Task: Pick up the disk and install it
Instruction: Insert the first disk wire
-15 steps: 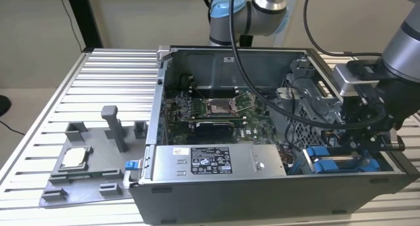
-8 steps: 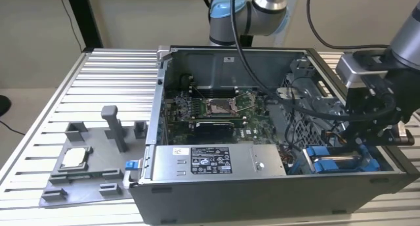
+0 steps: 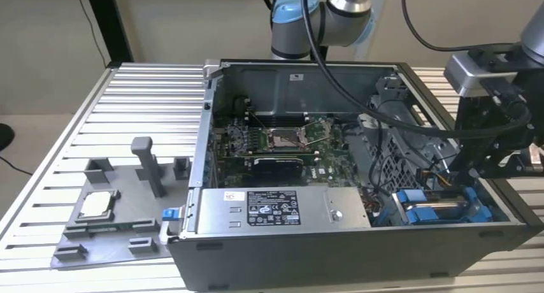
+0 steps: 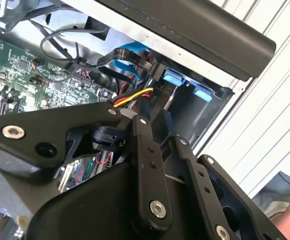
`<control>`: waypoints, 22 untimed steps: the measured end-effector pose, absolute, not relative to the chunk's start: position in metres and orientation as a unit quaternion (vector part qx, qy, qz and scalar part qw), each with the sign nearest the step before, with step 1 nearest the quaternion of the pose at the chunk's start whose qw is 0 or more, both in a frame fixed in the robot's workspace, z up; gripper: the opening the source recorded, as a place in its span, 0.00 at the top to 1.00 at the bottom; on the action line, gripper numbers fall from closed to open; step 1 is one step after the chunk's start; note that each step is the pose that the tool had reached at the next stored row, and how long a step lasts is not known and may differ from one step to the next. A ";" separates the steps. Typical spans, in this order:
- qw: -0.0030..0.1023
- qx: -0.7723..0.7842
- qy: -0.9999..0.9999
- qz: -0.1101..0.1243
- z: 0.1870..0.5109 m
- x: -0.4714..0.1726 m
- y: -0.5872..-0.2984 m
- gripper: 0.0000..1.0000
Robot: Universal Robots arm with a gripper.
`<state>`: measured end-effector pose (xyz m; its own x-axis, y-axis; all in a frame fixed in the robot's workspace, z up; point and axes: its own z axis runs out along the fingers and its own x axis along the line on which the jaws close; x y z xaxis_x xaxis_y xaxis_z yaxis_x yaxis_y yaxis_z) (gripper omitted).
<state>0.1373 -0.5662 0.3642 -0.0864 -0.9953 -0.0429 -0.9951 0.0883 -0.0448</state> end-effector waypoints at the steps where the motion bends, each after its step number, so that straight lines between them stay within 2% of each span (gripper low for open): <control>1: 0.031 -0.675 0.737 -0.002 0.364 0.137 -0.566 0.00; 22: 0.029 -0.677 0.735 0.000 0.365 0.139 -0.566 0.00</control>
